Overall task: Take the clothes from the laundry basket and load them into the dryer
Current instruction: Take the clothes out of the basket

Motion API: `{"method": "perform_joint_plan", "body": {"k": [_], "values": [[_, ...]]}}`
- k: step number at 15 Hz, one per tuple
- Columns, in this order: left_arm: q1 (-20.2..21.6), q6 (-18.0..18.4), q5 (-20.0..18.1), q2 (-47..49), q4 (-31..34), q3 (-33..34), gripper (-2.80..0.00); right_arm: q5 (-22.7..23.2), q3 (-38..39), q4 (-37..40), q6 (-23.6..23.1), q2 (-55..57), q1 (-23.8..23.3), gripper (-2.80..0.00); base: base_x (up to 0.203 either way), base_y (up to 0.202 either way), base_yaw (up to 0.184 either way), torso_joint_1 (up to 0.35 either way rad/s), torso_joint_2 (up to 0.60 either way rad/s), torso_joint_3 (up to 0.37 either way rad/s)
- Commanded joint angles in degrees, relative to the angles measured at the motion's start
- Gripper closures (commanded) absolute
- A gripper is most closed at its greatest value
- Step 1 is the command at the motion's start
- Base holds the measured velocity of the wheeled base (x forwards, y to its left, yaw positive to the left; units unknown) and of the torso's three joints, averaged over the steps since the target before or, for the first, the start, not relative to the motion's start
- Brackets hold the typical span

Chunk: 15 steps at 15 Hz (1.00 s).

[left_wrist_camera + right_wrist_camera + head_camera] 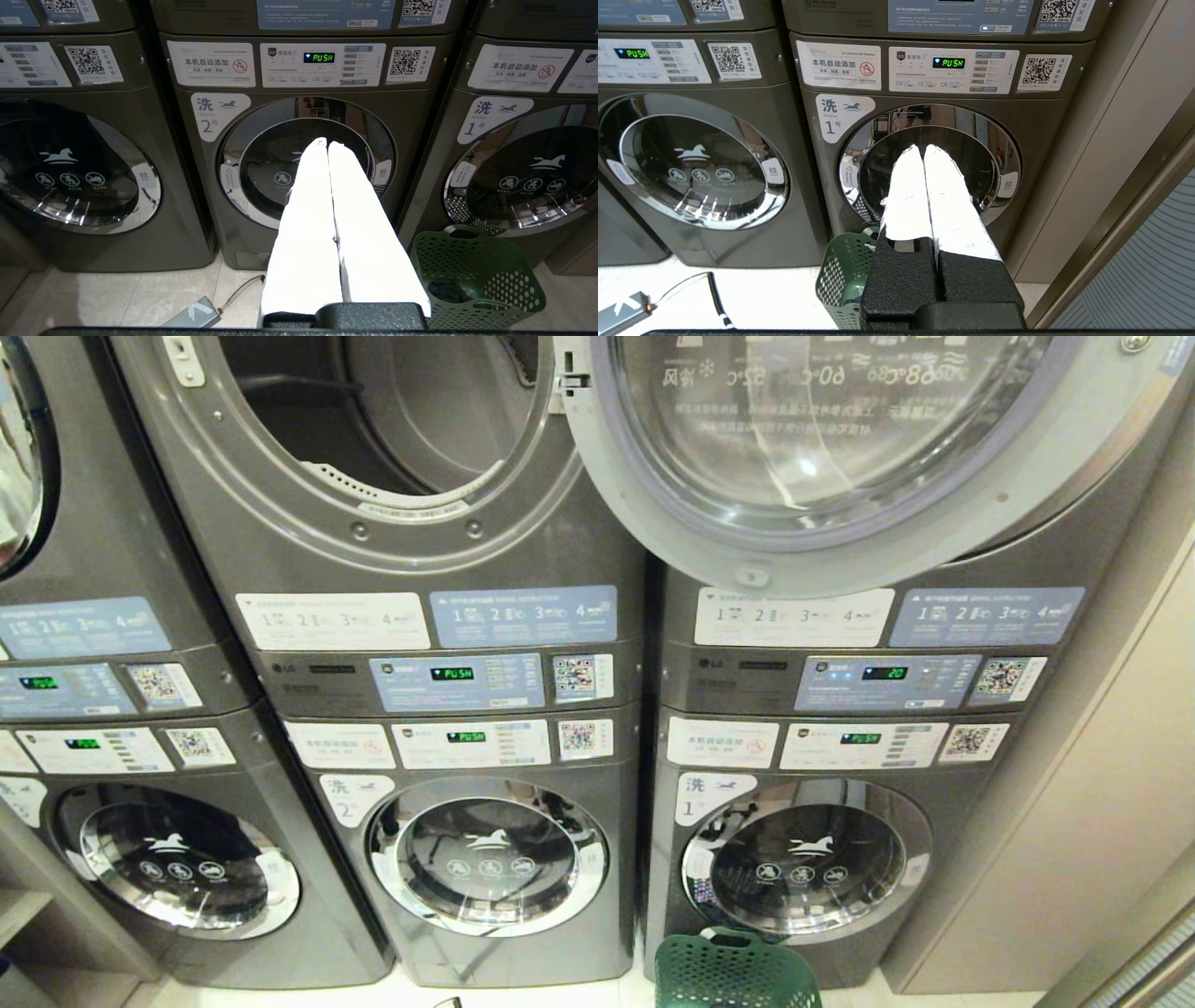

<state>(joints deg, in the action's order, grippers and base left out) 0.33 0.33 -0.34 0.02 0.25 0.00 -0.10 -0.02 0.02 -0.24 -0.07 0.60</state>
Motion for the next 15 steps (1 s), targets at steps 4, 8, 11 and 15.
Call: {"method": "perform_joint_plan", "body": {"k": [4, 8, 11, 15], "values": [[0.02, 0.02, -0.02, -0.11, 0.01, 0.00, 0.00, 0.01, 0.02, -0.02, -0.02, 0.07, 0.02, 0.00, 0.000, 0.000, 0.000, -0.059, 0.13, 0.069], [0.02, 0.02, -0.02, -0.11, 0.01, 0.00, 0.00, 0.01, -0.06, -0.02, -0.02, 0.07, 0.02, 0.00, 0.000, 0.000, 0.000, -0.063, 0.12, 0.066], [0.02, 0.02, -0.02, -0.11, 0.01, 0.00, 0.00, 0.01, -0.06, -0.02, -0.02, 0.07, 0.02, 0.00, 0.000, 0.000, 0.000, -0.060, 0.13, 0.071], [0.02, 0.02, -0.02, -0.11, 0.01, 0.00, 0.00, 0.01, 0.01, -0.02, -0.02, 0.07, 0.02, 0.00, 0.000, 0.000, 0.000, -0.057, 0.13, 0.067]]}}
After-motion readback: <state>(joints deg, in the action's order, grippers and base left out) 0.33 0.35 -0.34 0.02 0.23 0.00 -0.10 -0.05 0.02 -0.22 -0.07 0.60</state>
